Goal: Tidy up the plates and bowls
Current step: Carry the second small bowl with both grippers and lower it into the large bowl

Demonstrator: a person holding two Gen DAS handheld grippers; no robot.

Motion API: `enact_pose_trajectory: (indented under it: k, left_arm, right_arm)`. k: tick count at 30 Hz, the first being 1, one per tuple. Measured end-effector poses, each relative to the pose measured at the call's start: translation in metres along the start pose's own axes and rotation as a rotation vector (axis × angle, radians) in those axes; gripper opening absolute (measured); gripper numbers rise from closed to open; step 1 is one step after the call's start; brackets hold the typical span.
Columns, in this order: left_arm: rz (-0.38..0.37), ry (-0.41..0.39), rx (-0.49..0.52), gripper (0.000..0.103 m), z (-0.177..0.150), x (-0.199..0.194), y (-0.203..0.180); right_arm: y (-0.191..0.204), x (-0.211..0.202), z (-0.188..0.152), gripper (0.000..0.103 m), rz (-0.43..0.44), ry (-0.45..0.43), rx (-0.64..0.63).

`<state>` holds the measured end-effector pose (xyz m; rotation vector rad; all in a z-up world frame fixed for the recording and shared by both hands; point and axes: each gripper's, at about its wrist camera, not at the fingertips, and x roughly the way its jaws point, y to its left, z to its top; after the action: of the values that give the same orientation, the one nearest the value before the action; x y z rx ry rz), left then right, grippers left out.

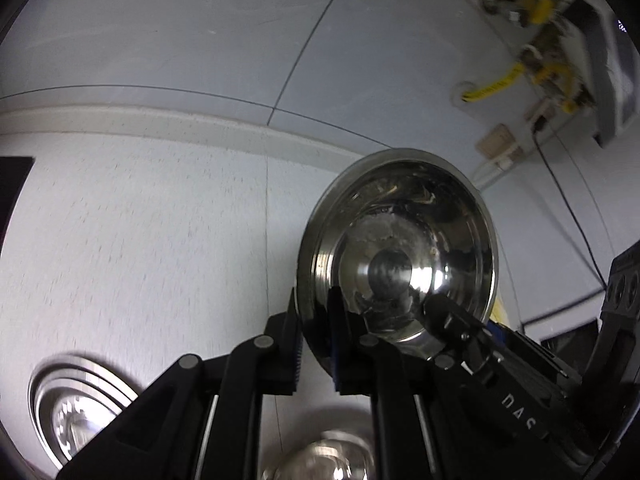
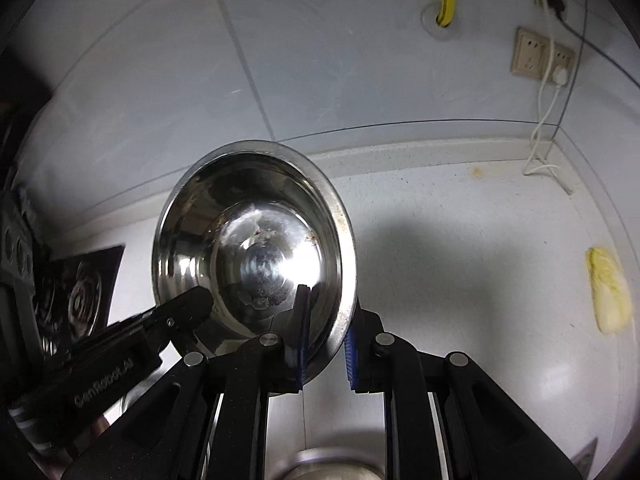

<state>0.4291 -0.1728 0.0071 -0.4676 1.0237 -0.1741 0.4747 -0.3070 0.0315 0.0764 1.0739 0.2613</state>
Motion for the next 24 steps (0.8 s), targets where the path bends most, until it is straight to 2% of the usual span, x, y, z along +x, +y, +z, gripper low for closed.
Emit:
enact_pose_trajectory:
  k: [5,8,13,17,20,24]
  left_arm:
    - [-0.010,0.002,0.029,0.010,-0.057,-0.035,-0.012]
    - [-0.007,0.006,0.051,0.010,-0.098,-0.041,-0.014]
    - [-0.031,0.089,0.008,0.010,-0.161,-0.022,-0.005]
    - [-0.010,0.146,-0.009,0.010,-0.195,-0.001,-0.001]
    - [0.009,0.165,-0.011,0.010,-0.212,0.008,0.003]
    - [0.046,0.150,0.016,0.010,-0.226,0.020,0.000]
  right_arm:
    - [0.005,-0.045,-0.053,0.014,0.005,-0.005,-0.045]
    - [-0.001,-0.057,-0.082,0.014,0.016,0.009,-0.040]
    - [-0.019,-0.054,-0.135,0.014,0.014,0.078,-0.020]
    - [-0.030,-0.044,-0.170,0.014,0.019,0.146,0.003]
    - [-0.037,-0.037,-0.189,0.014,0.034,0.187,0.027]
    - [-0.043,-0.025,-0.206,0.014,0.046,0.223,0.049]
